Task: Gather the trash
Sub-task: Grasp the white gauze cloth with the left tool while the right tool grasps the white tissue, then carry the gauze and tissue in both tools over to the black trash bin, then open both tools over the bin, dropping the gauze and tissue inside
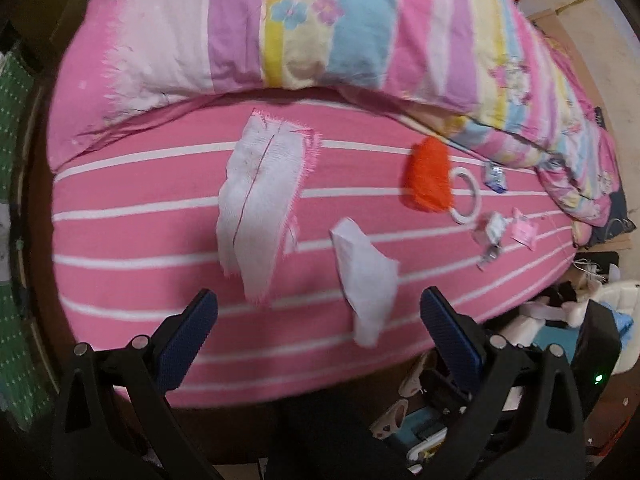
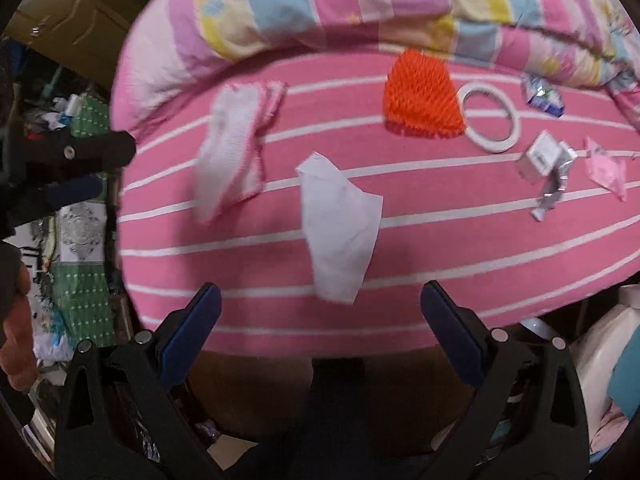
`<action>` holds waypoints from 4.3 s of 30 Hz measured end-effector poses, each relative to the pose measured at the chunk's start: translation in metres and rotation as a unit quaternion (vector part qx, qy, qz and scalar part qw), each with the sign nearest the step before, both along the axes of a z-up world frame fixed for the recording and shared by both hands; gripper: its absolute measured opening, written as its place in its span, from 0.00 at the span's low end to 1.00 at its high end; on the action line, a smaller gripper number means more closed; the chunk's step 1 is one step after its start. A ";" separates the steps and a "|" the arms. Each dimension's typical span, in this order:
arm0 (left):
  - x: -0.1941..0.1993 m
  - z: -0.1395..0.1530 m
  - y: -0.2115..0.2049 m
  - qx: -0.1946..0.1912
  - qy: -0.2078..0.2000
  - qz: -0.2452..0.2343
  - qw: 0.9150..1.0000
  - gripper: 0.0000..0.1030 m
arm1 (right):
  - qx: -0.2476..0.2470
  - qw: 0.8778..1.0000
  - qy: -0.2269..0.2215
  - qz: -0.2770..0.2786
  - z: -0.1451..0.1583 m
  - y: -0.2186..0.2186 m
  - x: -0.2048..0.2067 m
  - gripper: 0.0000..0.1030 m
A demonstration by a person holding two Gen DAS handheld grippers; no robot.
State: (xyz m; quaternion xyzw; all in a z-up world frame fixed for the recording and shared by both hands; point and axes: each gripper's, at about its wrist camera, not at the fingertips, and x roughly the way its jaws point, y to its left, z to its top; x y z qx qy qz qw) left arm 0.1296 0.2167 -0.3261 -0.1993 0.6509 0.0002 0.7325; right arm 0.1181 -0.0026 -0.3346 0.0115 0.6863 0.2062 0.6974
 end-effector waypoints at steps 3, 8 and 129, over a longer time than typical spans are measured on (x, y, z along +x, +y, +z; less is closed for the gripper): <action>0.018 -0.043 0.003 0.009 0.011 -0.006 1.000 0.95 | -0.017 1.000 0.006 0.001 -0.040 0.010 0.014 0.96; 0.040 -0.105 0.008 0.010 0.033 -0.008 0.999 0.95 | -0.032 0.999 0.027 0.007 -0.094 0.023 0.028 0.96; -0.117 0.160 -0.857 -0.078 -0.008 -0.501 0.862 0.14 | -0.021 0.870 -0.038 -0.492 0.125 -0.786 -0.200 0.03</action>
